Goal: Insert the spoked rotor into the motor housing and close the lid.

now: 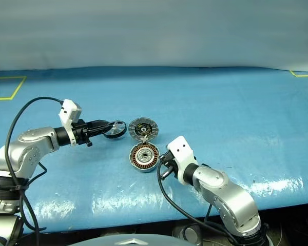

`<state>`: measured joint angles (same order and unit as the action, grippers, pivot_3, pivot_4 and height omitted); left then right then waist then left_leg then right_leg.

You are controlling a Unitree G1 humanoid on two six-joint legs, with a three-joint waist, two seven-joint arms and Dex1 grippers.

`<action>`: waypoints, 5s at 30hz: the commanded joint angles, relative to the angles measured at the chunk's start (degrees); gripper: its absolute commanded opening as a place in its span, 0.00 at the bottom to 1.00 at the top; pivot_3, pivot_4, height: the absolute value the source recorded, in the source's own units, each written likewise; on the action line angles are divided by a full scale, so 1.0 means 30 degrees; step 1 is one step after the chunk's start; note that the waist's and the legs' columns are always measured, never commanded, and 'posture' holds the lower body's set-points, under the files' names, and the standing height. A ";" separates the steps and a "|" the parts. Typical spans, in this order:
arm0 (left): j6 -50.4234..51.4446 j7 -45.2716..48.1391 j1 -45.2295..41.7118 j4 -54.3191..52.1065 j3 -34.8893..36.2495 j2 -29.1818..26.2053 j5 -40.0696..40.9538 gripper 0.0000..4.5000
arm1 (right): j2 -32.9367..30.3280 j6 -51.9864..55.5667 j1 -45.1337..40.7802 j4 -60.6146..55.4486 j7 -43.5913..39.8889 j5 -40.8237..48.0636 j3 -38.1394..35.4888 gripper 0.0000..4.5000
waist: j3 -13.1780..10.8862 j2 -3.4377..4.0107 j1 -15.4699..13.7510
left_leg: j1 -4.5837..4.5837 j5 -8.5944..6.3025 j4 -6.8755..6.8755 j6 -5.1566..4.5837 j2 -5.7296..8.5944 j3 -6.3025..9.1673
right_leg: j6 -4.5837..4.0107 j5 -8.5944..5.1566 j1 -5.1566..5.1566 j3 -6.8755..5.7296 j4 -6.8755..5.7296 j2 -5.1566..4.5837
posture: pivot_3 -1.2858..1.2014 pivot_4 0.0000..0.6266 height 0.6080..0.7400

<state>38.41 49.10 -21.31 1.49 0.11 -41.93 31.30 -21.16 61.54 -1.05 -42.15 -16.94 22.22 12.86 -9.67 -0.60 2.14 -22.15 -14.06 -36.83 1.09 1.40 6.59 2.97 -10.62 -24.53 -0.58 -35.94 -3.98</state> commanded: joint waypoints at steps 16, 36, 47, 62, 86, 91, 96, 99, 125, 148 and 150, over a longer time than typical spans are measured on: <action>-0.3520 0.3204 -0.5575 0.7300 -0.2586 0.0431 -0.5611 0.71 | 0.0559 -0.0548 0.0855 -0.0935 0.1179 -0.0159 -0.0287 0.00 | -0.0041 -0.0056 -0.0026 | -0.0005 0.0000 -0.0011 0.0000 -0.0004 0.0008 | 0.0102 0.0062 0.0000 0.0006 -0.0003 0.0008 | 0.52 0.24 1.00; -0.4142 0.4913 -0.4935 0.7821 -0.3318 0.1010 -0.7322 0.71 | 0.0541 -0.0478 0.0685 -0.0785 0.1344 -0.0190 -0.0179 0.00 | -0.0043 -0.0059 -0.0027 | -0.0018 0.0001 -0.0061 -0.0001 0.0000 0.0003 | 0.0134 0.0085 0.0005 0.0018 -0.0012 0.0008 | 0.52 0.24 1.00; -0.4879 0.4765 -0.4742 0.7932 -0.3240 0.1124 -0.8135 0.71 | 0.0496 -0.0373 0.0663 -0.0751 0.1346 -0.0154 -0.0237 0.00 | -0.0042 -0.0059 -0.0031 | -0.0018 0.0001 -0.0078 -0.0002 0.0001 0.0002 | 0.0149 0.0097 0.0011 0.0022 -0.0015 0.0008 | 0.52 0.24 1.00; -0.4994 0.4439 -0.4280 0.7454 -0.3059 0.1017 -0.8157 0.71 | 0.0378 -0.0307 0.0525 -0.0648 0.1239 -0.0139 -0.0191 0.00 | -0.0040 -0.0058 -0.0018 | 0.0011 0.0002 -0.0088 -0.0003 0.0002 -0.0013 | 0.0158 0.0103 0.0030 0.0043 -0.0033 0.0009 | 0.52 0.24 1.00; -0.5395 0.4280 -0.3978 0.7195 -0.3122 0.0962 -0.8560 0.36 | 0.0239 -0.0184 0.0433 -0.0604 0.1202 -0.0184 0.0011 0.00 | -0.0030 -0.0051 -0.0033 | 0.0096 0.0003 -0.0102 -0.0006 0.0005 -0.0035 | 0.0175 0.0115 0.0113 0.0076 -0.0040 0.0010 | 0.52 0.24 1.00; -0.4857 0.4597 -0.3831 0.7045 -0.3209 0.0886 -0.8428 0.36 | 0.0226 -0.0196 0.0423 -0.0568 0.1192 -0.0196 0.0076 0.00 | -0.0029 -0.0051 -0.0030 | 0.0106 0.0003 -0.0101 -0.0005 0.0006 -0.0036 | 0.0176 0.0115 0.0122 0.0077 -0.0040 0.0011 | 0.52 0.24 1.00; -0.4441 0.4725 -0.3772 0.7029 -0.3172 0.0924 -0.8333 0.57 | 0.0190 -0.0208 0.0381 -0.0533 0.1162 -0.0215 0.0107 0.00 | -0.0028 -0.0049 -0.0013 | 0.0114 0.0003 -0.0100 -0.0006 0.0006 -0.0038 | 0.0175 0.0114 0.0132 0.0079 -0.0039 0.0011 | 0.52 0.24 1.00; -0.4664 0.4469 -0.3696 0.6877 -0.3110 0.0919 -0.8471 0.79 | 0.0161 -0.0197 0.0361 -0.0518 0.1135 -0.0229 0.0125 0.00 | -0.0028 -0.0049 -0.0020 | 0.0114 0.0003 -0.0099 -0.0006 0.0005 -0.0039 | 0.0174 0.0114 0.0129 0.0079 -0.0038 0.0011 | 0.52 0.24 1.00; -0.5484 0.3744 -0.3723 0.6449 -0.3018 0.0984 -0.8694 0.60 | 0.0020 -0.0133 0.0219 -0.0362 0.0871 -0.0505 0.0557 0.00 | -0.0024 -0.0049 -0.0027 | 0.0117 0.0003 -0.0097 -0.0005 0.0005 -0.0039 | 0.0176 0.0115 0.0133 0.0081 -0.0035 0.0011 | 0.52 0.24 1.00; -0.4755 0.3991 -0.3855 0.5064 -0.2383 0.0631 -0.7804 0.60 | -0.0127 -0.0006 0.0348 -0.0420 0.0948 -0.0486 0.0592 0.00 | -0.0026 -0.0052 -0.0020 | 0.0114 0.0003 -0.0095 -0.0006 0.0005 -0.0039 | 0.0175 0.0114 0.0132 0.0081 -0.0030 0.0011 | 0.52 0.24 1.00; -0.4559 0.4125 -0.3809 0.5009 -0.2492 0.0524 -0.7787 0.64 | -0.0126 -0.0002 0.0325 -0.0405 0.0933 -0.0475 0.0608 0.00 | -0.0026 -0.0052 -0.0016 | 0.0114 0.0003 -0.0095 -0.0006 0.0005 -0.0038 | 0.0175 0.0114 0.0129 0.0081 -0.0031 0.0011 | 0.52 0.24 1.00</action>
<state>24.36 60.99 -32.44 18.43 -9.13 -39.23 7.29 -21.58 61.80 0.23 -41.99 -13.93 20.61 14.88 -9.75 -0.76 2.09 -21.80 -14.05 -37.11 1.08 1.42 6.48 3.50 -10.28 -24.15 -0.34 -36.04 -3.94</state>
